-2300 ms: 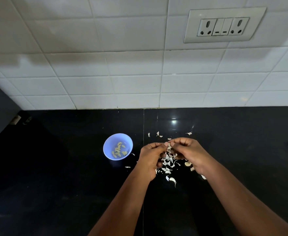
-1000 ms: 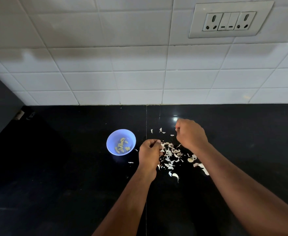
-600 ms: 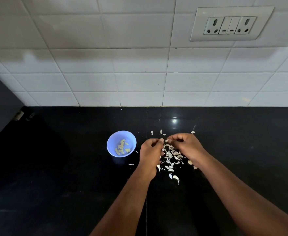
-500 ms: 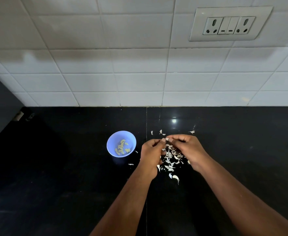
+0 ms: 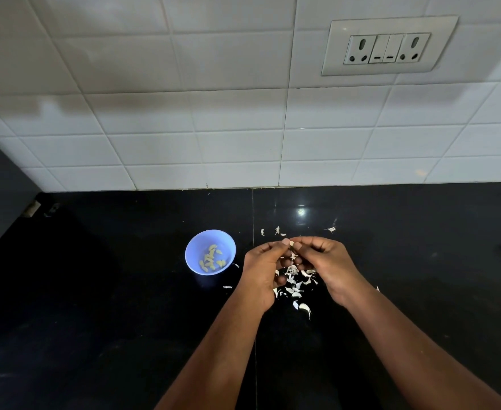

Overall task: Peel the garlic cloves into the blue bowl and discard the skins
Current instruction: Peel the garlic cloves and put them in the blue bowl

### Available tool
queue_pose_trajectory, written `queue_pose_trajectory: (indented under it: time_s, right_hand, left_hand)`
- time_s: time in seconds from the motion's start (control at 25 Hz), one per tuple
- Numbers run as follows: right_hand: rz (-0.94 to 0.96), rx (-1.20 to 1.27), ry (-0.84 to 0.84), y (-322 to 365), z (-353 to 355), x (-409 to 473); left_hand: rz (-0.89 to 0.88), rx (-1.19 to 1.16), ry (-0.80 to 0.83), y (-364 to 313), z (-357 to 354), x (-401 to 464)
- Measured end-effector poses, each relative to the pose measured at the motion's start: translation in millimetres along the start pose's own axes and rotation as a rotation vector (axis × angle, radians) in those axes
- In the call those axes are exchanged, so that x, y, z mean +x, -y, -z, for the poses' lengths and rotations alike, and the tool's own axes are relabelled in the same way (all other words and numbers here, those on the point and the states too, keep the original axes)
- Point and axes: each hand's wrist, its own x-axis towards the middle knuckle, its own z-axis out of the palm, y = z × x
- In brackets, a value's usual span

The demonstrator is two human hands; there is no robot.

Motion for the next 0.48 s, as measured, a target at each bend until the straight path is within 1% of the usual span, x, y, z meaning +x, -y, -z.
queue_pose_trajectory:
  time_s: [0.16, 0.36, 0.48]
  right_hand:
    - [-0.042, 0.065, 0.032, -1.4, 0.6, 5.0]
    - [-0.171, 0.329, 0.082, -1.0, -0.8, 8.1]
    - [-0.254, 0.443, 0.076, -2.8, -1.3, 6.7]
  left_hand:
    - [-0.018, -0.023, 0.015, -1.6, 3.9, 2.2]
    - [0.013, -0.115, 0.054, -3.4, 4.4, 1.6]
    - [-0.007, -0.083, 0.032, -1.5, 2.9, 1.8]
